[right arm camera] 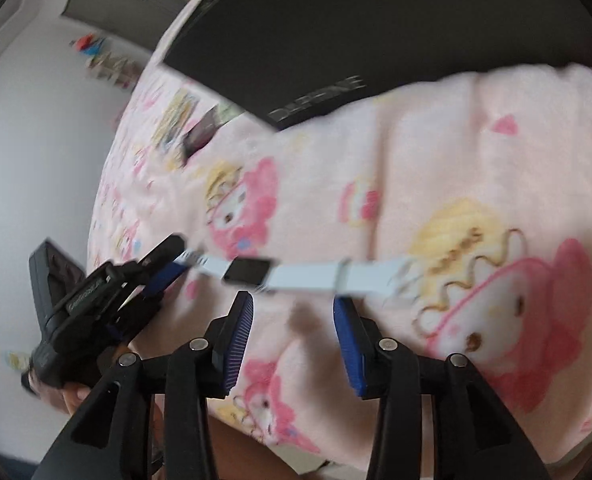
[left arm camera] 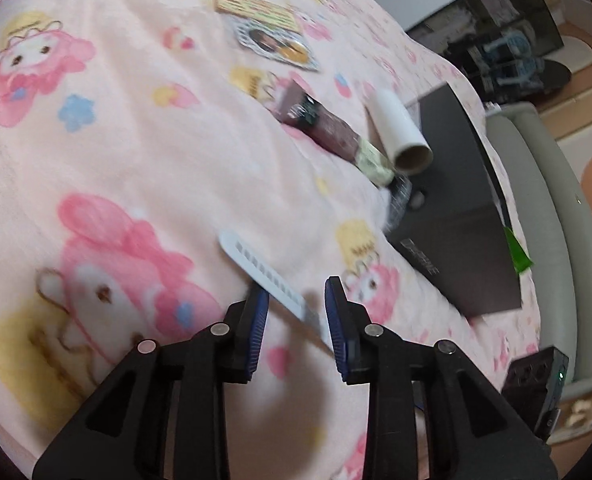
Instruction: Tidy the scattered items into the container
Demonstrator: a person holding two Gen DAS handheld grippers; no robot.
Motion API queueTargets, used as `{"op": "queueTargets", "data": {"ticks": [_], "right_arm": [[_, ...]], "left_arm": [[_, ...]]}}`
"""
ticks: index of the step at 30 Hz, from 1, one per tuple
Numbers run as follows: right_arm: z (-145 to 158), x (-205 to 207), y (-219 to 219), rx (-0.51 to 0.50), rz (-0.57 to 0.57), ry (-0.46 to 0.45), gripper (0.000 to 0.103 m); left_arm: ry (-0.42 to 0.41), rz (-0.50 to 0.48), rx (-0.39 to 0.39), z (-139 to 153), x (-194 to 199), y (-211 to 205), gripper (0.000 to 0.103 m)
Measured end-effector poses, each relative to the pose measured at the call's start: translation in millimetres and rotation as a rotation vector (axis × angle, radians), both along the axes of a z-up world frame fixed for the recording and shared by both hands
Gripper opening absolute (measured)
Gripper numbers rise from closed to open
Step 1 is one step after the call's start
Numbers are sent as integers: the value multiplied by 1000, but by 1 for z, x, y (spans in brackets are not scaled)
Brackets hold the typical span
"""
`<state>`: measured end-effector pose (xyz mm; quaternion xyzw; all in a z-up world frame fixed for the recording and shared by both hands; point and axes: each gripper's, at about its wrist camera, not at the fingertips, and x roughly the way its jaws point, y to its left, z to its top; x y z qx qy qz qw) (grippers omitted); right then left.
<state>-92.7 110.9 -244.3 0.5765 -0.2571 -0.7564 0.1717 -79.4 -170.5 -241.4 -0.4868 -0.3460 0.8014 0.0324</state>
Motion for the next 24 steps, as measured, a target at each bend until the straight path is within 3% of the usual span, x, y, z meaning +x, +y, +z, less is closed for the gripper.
{"op": "queueTargets", "data": {"ticks": [4, 6, 7, 8, 11, 18, 24], "right_arm": [[5, -5, 8, 47, -73, 40, 38], [6, -8, 9, 70, -91, 67, 37], [5, -9, 7, 84, -80, 81, 30], [2, -11, 5, 107, -64, 85, 15], [2, -11, 7, 112, -48, 100, 11], [53, 1, 12, 126, 22, 252, 8], [117, 1, 37, 112, -4, 436, 8]], "left_arm": [[6, -42, -69, -6, -11, 12, 12], [16, -61, -83, -4, -12, 15, 9], [22, -70, -88, -3, -12, 17, 7], [27, -79, -94, -2, -12, 18, 6], [67, -106, -104, 12, -4, 23, 5], [191, -166, -104, 68, 3, 47, 4], [322, -275, -136, 133, -17, 87, 4]]}}
